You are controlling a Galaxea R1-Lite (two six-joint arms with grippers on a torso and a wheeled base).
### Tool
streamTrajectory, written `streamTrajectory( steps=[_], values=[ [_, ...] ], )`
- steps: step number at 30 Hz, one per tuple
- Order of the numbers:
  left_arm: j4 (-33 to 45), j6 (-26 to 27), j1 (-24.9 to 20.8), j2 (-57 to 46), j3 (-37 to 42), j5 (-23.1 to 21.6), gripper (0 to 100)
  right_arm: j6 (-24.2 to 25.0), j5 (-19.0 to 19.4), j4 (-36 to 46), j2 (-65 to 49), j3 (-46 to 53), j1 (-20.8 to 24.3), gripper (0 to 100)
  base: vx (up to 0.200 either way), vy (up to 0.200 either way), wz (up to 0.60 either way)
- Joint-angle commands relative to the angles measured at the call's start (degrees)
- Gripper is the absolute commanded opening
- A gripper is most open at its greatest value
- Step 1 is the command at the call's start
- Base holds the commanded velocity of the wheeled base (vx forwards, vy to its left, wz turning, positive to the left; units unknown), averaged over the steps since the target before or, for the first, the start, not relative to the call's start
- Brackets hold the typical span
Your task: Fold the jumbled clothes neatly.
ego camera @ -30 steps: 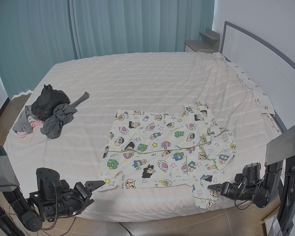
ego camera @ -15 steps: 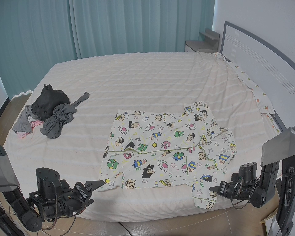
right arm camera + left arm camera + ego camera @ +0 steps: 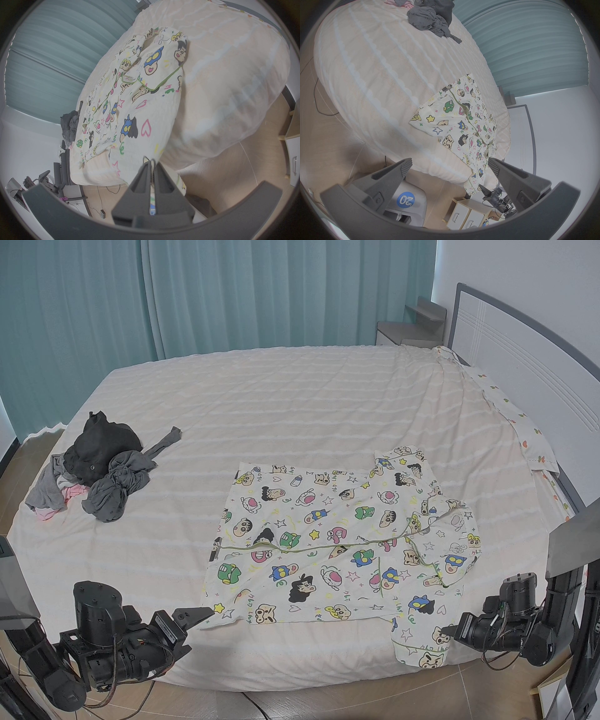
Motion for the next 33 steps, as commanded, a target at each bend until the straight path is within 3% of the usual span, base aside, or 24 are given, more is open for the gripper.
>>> streamTrajectory(
  steps=[1,17,18,33],
  values=[
    [-0.02,-0.03,-0.23,0.39,0.55,0.00,100,-0.19,-0.10,-0.04,-3.65,2.57,-0.36,0,0.000,0.000,0.00],
    [-0.02,0.32,-1.46,3.38,0.55,0.18,100,-0.54,0.08,-2.94,1.54,2.65,-0.88,0,0.000,0.000,0.00],
    [-0.02,0.32,-1.46,3.38,0.55,0.18,100,-0.54,0.08,-3.91,2.24,2.65,-0.71,100,0.000,0.000,0.00],
    [-0.02,0.40,-1.46,3.38,0.55,0.18,100,-0.63,-0.01,-12.08,9.27,2.48,3.77,100,0.000,0.000,0.00]
  ],
)
